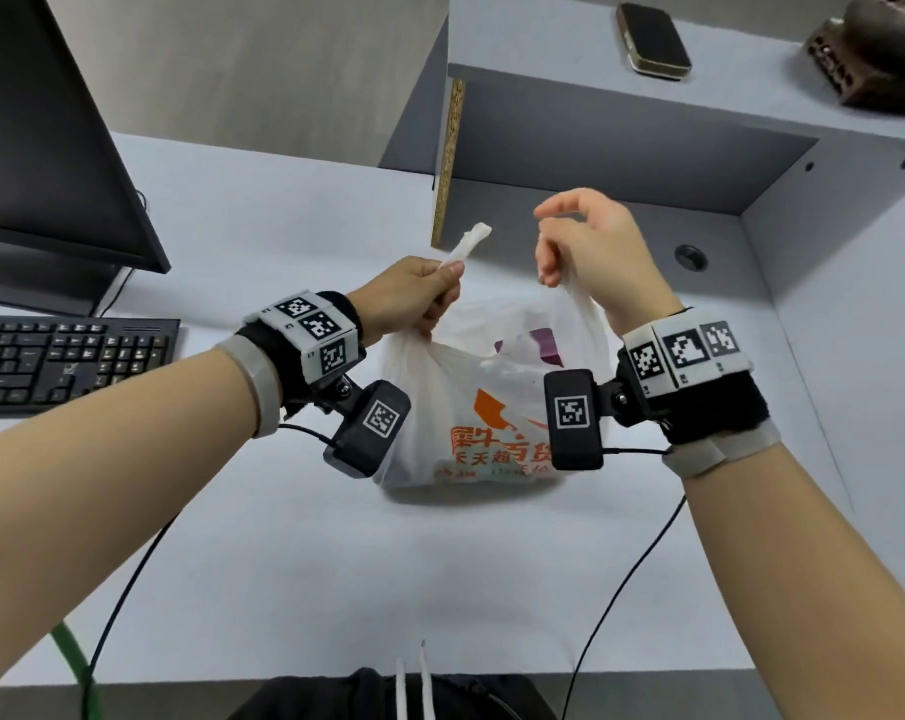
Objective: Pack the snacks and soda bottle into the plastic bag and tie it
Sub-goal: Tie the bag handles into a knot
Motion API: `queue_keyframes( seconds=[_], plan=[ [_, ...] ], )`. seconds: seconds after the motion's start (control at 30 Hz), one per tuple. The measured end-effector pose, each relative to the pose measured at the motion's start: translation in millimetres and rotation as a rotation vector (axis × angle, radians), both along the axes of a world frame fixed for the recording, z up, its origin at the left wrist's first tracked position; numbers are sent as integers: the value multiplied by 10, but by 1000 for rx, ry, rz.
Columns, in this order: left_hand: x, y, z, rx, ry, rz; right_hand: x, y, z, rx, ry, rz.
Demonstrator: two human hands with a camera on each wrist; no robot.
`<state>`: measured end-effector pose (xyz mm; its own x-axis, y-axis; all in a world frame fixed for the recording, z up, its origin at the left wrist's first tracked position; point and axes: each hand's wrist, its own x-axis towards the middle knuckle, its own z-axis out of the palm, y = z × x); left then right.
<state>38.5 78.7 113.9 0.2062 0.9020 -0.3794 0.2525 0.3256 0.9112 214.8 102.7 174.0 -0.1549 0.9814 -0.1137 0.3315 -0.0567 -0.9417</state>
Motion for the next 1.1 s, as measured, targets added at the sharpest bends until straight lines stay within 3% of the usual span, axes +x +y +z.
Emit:
queue_keyframes(
  seconds=[0.1,0.17,0.23,0.37,0.57,0.63,0.73,0.77,0.83,0.9,1.03,1.1],
  plan=[
    [21,35,60,28,43,24,-68,-123,189,33,-93,299],
    [74,37,111,77,119,-20,-134,-153,275,45,-81,405],
    [137,0,183,121,184,-81,-211,-144,318,70,-53,454],
    [176,-87,257,62,152,-196,-377,-98,226,39,-86,535],
    [132,-155,271,175,92,-200,-544,-118,70,-16,-147,607],
    [140,-136,220,146,83,-147,-520,-94,78,42,-210,537],
    [142,-115,162,44,-62,-143,-340,25,19,288,-398,172],
    [130,-113,162,24,-79,-149,-255,58,-12,281,-456,154],
    [80,-83,173,-32,-92,-140,-110,51,-96,108,-506,282],
    [30,-31,169,-134,-106,-143,-32,-19,-224,40,-432,339],
    [-51,83,142,-276,-78,-111,3,-147,-403,261,-288,112],
    [-93,102,138,-295,-25,-73,13,-178,-421,271,-229,124]
  ],
)
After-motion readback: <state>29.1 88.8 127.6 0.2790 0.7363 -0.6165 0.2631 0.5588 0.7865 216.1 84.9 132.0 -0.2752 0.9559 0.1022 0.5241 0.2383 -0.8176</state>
